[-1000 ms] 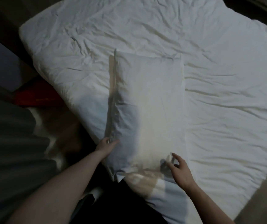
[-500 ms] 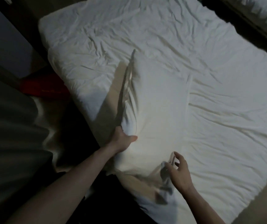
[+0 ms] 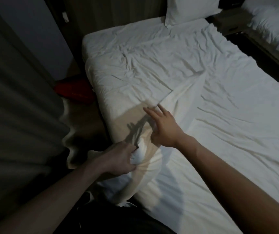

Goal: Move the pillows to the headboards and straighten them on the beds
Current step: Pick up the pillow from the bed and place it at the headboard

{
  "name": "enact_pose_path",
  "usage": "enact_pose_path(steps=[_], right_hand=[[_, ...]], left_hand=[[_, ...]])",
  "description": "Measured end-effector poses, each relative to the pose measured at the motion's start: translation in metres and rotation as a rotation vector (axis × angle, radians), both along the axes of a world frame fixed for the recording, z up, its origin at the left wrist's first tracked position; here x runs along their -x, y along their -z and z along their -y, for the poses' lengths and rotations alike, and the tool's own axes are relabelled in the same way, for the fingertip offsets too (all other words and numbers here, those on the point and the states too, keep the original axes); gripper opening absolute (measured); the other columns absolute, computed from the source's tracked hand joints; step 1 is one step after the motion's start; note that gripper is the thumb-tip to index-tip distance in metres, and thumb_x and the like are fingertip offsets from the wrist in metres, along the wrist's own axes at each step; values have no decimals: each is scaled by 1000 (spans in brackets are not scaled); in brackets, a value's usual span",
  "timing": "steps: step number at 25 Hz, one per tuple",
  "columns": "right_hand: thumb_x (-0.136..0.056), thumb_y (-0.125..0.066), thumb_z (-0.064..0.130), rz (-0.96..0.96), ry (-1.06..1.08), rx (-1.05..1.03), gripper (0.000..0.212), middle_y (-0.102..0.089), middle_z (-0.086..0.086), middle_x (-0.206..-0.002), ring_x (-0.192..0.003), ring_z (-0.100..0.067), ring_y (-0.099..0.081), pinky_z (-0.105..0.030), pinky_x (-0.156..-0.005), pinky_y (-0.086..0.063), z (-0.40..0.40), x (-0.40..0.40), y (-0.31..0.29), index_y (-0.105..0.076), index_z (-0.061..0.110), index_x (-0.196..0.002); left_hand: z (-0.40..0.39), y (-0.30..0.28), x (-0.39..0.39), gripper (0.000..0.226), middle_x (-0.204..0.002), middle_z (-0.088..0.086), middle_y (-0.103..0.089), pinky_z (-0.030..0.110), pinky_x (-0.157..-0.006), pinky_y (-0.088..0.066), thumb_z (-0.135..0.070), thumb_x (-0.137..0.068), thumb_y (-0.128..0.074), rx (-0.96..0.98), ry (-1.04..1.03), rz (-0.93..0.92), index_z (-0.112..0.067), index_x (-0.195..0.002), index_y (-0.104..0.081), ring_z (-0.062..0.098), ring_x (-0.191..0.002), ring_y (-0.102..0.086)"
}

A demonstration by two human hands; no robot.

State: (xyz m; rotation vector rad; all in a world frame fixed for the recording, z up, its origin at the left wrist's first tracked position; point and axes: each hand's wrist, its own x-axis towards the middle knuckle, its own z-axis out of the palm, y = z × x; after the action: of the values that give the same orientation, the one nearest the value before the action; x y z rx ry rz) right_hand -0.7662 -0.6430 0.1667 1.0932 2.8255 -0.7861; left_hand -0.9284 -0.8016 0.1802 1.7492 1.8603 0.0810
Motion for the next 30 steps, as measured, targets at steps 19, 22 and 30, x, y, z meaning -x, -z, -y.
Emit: enact_pose_path(steps=[19, 22, 30], right_hand=[[-89, -68, 29, -127, 253, -216, 12, -67, 1, -83, -88, -33, -57, -39, -75, -38, 17, -1, 46, -66, 22, -80], [-92, -67, 31, -226, 313, -204, 25, -66, -1, -78, -85, -33, -54, -39, -73, -38, 0, 7, 27, -56, 22, -72], [-91, -72, 17, -456, 411, -230, 24, -61, 2, -67, -71, -21, -55, -41, -68, -45, 2, -43, -20, -60, 17, -71]], left_hand=[[130, 23, 120, 36, -53, -2, -53, 21, -53, -39, -32, -86, -82, -302, -769, 130, -11, -62, -63, 1, -53, -47], [107, 8, 133, 27, -64, -1, -69, 27, -60, -46, -31, -90, -78, -436, -816, 199, -13, -71, -72, 4, -62, -60], [37, -40, 110, 48, -50, -10, -46, 17, -48, -34, -19, -101, -63, -274, -637, 690, -14, -56, -50, 0, -48, -41]])
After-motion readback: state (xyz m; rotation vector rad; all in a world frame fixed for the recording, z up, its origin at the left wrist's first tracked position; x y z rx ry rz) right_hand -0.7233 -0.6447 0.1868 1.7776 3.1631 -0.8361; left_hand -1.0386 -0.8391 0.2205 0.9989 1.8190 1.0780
